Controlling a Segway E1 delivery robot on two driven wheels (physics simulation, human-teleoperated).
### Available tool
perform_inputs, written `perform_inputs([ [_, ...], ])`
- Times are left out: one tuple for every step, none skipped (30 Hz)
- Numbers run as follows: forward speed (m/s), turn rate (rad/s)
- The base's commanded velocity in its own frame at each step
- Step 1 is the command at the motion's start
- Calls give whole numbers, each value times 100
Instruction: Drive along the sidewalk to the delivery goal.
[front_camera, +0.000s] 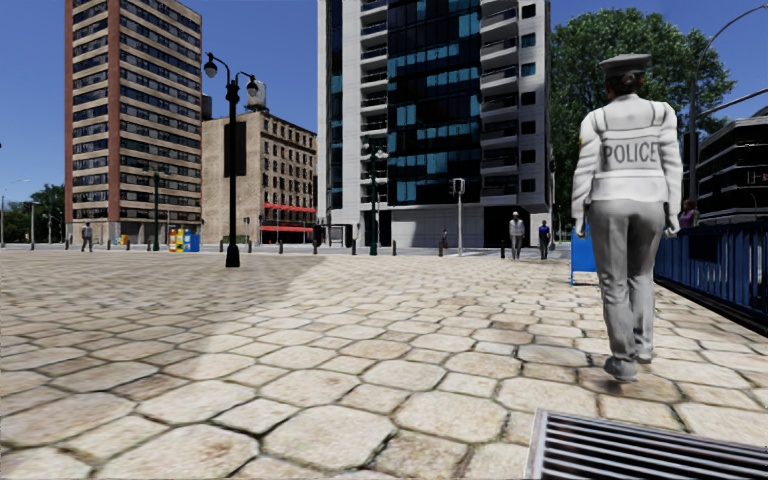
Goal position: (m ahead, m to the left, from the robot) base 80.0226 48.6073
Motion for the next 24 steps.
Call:
perform_inputs([
  [200, 2],
  [200, 2],
  [200, 2],
  [200, 1],
  [200, 1],
  [200, 0],
  [200, 0],
  [200, 0],
  [200, 0],
  [200, 0],
  [200, 0],
  [200, 0],
  [200, 0],
  [200, 0],
  [200, 0],
  [200, 0],
  [200, 0],
  [200, 0],
  [200, 0],
  [200, 0],
  [200, 0],
  [200, 0],
  [200, 0],
  [200, 0],
])
